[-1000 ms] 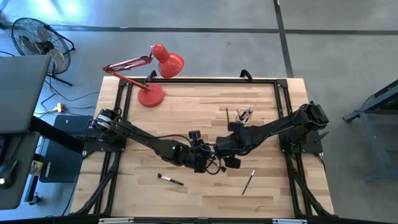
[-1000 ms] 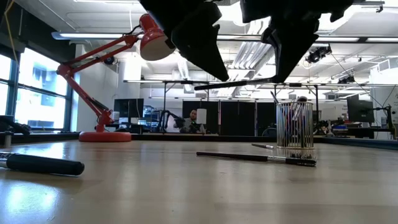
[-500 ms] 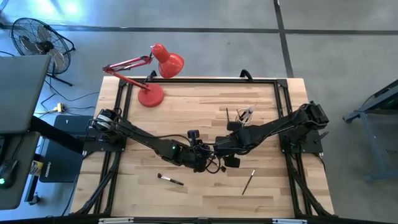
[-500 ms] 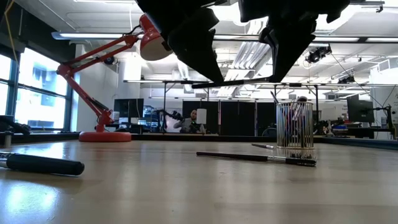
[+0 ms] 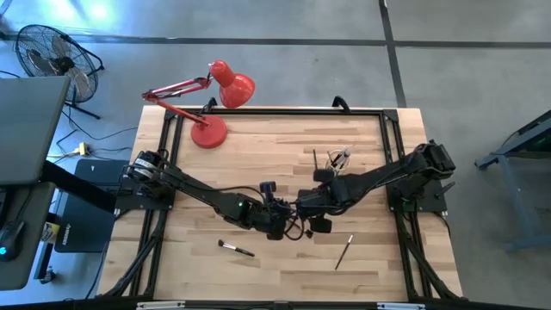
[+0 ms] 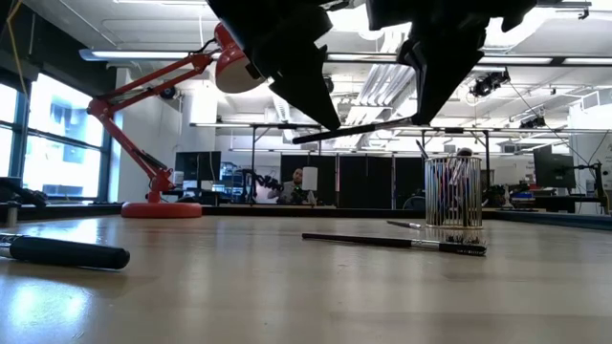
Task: Put items in baskets/containers
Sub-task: Put the black brush into the gold holder
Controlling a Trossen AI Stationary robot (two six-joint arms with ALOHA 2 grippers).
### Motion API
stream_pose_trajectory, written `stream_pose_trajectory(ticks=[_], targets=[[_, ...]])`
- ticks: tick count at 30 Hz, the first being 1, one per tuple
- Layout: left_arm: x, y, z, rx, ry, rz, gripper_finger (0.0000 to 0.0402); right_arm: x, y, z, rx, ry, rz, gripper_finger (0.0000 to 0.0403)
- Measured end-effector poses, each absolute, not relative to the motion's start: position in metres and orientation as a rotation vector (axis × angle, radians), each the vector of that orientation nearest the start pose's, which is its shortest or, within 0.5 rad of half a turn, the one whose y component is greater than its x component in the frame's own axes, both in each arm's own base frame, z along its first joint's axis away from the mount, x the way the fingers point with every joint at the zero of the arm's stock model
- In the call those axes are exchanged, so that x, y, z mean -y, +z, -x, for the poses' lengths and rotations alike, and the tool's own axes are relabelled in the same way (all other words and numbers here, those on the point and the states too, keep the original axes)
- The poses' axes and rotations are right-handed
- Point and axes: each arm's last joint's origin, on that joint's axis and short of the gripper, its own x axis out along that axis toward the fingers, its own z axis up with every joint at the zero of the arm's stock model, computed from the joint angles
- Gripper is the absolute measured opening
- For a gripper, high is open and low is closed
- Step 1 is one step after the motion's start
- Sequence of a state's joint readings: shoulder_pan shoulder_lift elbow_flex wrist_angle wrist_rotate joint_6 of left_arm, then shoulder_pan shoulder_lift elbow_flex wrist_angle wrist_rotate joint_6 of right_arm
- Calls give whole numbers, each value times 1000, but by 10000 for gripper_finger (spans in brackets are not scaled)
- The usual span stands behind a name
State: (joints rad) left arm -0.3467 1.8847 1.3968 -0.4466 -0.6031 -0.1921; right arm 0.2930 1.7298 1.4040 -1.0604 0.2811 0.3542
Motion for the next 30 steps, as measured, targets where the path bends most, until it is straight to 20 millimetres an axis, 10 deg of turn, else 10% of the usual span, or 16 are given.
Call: stream_pose_trajectory(ticks=[30], targets=[[121, 218, -381, -817, 302, -201, 2, -93, 250, -322, -1255, -189, 102, 0]])
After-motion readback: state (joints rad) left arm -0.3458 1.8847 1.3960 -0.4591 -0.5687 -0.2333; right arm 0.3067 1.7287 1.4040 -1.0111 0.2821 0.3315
